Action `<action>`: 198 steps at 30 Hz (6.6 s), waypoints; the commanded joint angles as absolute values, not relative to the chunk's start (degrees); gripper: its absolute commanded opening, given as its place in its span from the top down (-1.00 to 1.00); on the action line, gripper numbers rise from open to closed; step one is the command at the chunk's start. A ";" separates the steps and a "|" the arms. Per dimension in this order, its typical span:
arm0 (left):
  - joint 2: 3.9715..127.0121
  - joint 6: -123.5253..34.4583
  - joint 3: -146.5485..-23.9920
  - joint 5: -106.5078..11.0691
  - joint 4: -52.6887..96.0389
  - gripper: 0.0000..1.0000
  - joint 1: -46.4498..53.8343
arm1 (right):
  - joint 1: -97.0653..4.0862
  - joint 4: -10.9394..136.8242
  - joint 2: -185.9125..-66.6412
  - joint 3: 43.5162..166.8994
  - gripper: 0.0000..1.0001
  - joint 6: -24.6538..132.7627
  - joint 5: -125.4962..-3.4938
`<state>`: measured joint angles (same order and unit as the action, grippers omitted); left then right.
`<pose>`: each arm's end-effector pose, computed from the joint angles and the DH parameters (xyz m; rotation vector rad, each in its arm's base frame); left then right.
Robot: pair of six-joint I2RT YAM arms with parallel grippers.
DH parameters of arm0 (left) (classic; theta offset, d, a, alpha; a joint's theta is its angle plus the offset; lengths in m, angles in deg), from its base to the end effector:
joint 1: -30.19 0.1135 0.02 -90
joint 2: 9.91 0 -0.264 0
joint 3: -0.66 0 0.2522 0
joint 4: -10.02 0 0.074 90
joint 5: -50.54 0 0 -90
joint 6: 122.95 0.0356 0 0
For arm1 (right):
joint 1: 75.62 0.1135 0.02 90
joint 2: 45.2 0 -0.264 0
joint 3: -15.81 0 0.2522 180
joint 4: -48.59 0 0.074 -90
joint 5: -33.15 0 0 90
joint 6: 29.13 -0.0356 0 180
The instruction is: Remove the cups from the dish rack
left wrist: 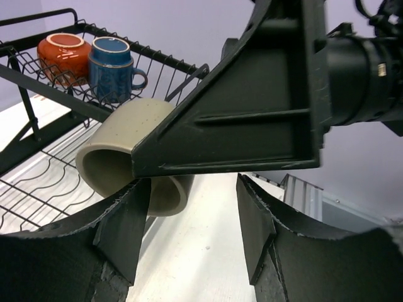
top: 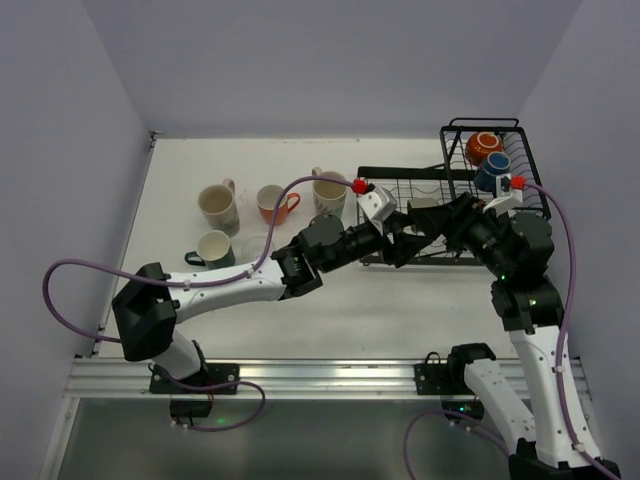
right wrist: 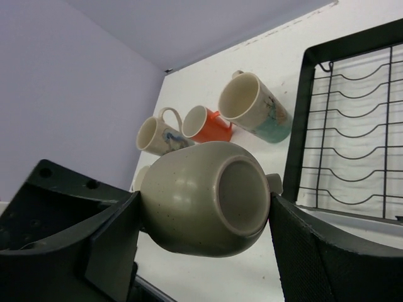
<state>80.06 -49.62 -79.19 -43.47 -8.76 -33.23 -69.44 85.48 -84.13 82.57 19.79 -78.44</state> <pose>0.1662 -0.3377 0.3497 0.6649 1.3811 -1.1879 0.1412 0.0285 0.3803 0.2584 1.7912 0.9229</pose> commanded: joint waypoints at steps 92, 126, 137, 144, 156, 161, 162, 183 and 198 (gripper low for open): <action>32.29 -45.44 -61.46 -34.37 41.09 -0.83 -20.87 | -69.37 89.94 -96.86 100.84 -0.84 36.69 -43.73; 27.26 -43.32 -56.17 -33.13 40.83 -0.89 -20.70 | -83.18 96.01 -133.17 118.78 -0.87 46.90 -43.14; 28.23 -43.41 -56.08 -32.69 40.83 -0.89 -20.26 | -82.91 94.87 -131.95 118.17 -0.19 46.63 -41.30; 29.11 -43.41 -56.08 -32.69 40.57 -0.89 -20.17 | -81.16 91.71 -126.24 116.33 0.09 45.93 -37.87; 31.83 -48.24 -57.57 -36.73 37.23 -0.83 -20.08 | -75.27 84.59 -107.81 105.18 0.28 39.88 -45.24; 33.24 -55.80 -56.96 -38.65 28.83 -0.79 -20.08 | -69.29 75.48 -98.73 95.34 0.34 28.91 -64.46; 33.67 -56.85 -56.44 -39.36 26.53 -0.75 -20.08 | -68.68 73.53 -96.98 91.66 0.34 27.31 -68.50; 58.20 -71.62 -56.78 -52.20 -11.55 -0.38 -21.75 | -54.61 39.06 -88.97 63.15 0.37 4.88 -91.31; 56.89 -70.49 -55.47 -52.91 -15.68 1.00 -23.77 | -50.22 32.02 -94.06 62.09 0.28 -0.92 -91.31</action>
<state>59.03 -72.90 -55.38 -54.07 -10.37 -23.19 -53.18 35.69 -92.88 61.06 -0.32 -89.65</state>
